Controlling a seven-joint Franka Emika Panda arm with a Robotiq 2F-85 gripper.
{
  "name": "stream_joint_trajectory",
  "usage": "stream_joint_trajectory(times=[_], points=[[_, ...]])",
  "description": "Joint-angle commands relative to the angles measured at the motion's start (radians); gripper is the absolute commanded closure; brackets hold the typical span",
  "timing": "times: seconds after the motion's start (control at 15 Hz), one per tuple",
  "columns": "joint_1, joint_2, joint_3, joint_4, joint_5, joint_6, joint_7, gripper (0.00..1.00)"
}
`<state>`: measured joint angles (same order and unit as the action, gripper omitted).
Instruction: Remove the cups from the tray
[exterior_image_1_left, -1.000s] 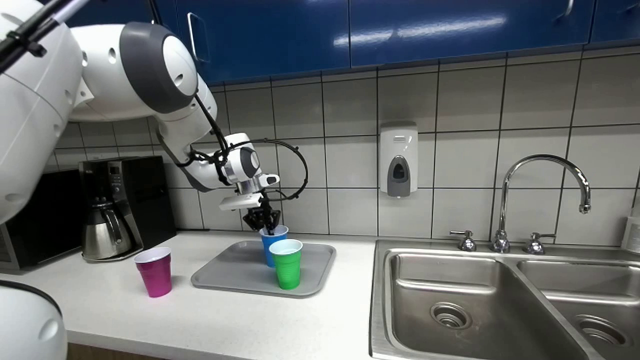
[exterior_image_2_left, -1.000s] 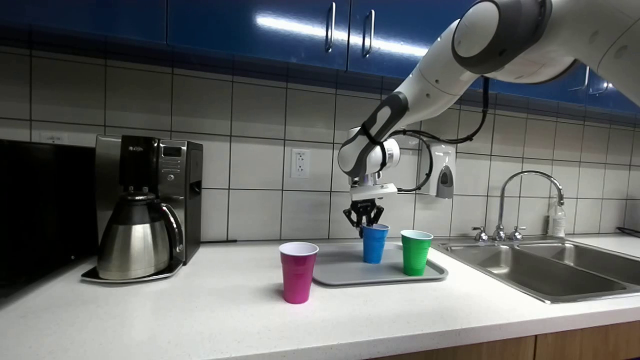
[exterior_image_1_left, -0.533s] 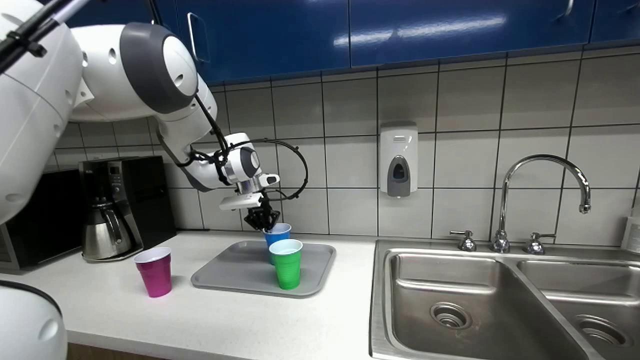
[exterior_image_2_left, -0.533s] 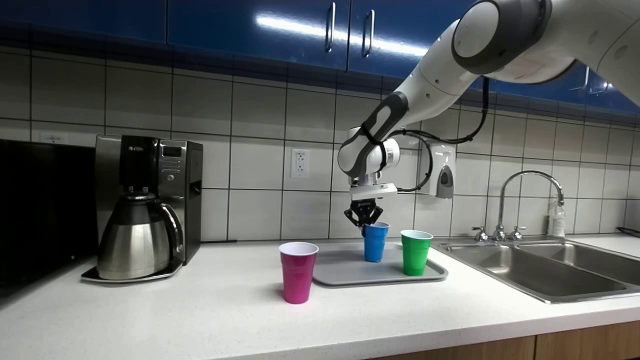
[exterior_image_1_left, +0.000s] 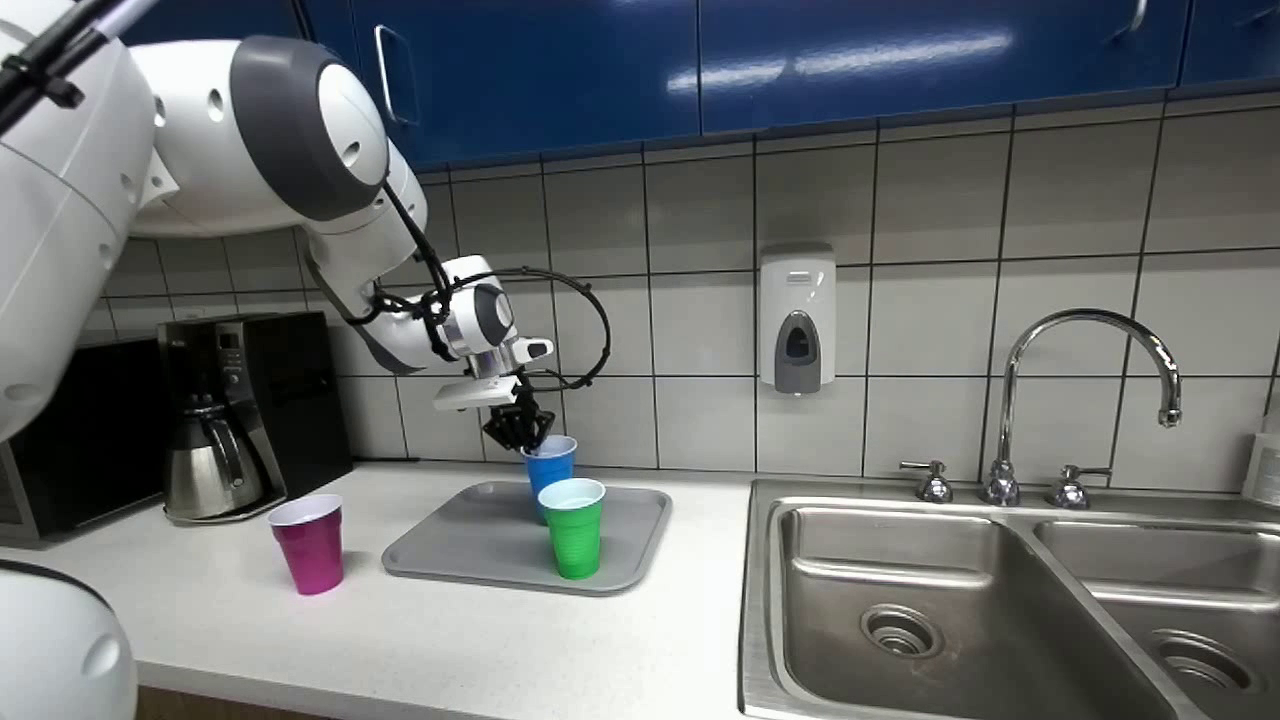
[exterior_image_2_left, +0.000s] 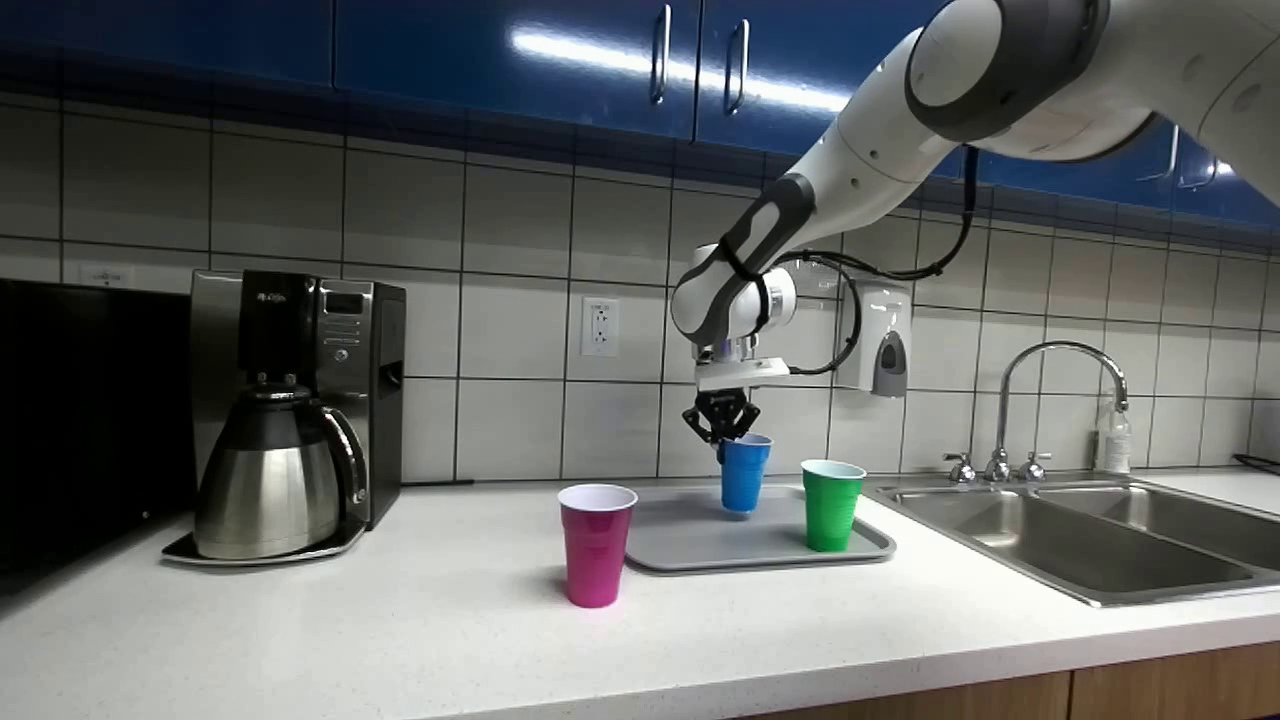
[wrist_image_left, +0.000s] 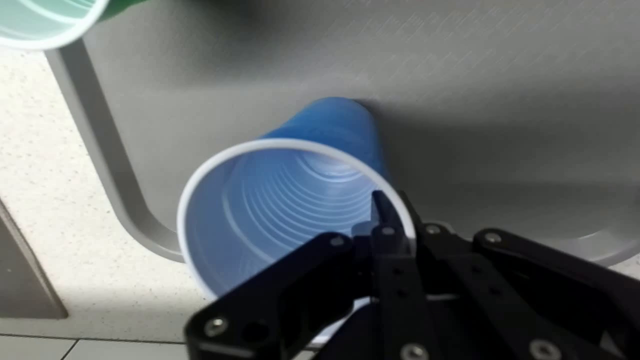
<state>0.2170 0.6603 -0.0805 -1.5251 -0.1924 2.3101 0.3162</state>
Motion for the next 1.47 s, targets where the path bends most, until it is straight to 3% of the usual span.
stream_joint_trajectory(times=[0.0,0.67,1.4], points=[[0.02,-0.057,0.002,-0.031,-0.012,-0.011,0.033,1.0],[0.08,-0.179,0.014,-0.143,-0.027,-0.017,0.076,1.0],[0.096,-0.311,0.05,-0.297,-0.036,-0.024,0.117,1.0]])
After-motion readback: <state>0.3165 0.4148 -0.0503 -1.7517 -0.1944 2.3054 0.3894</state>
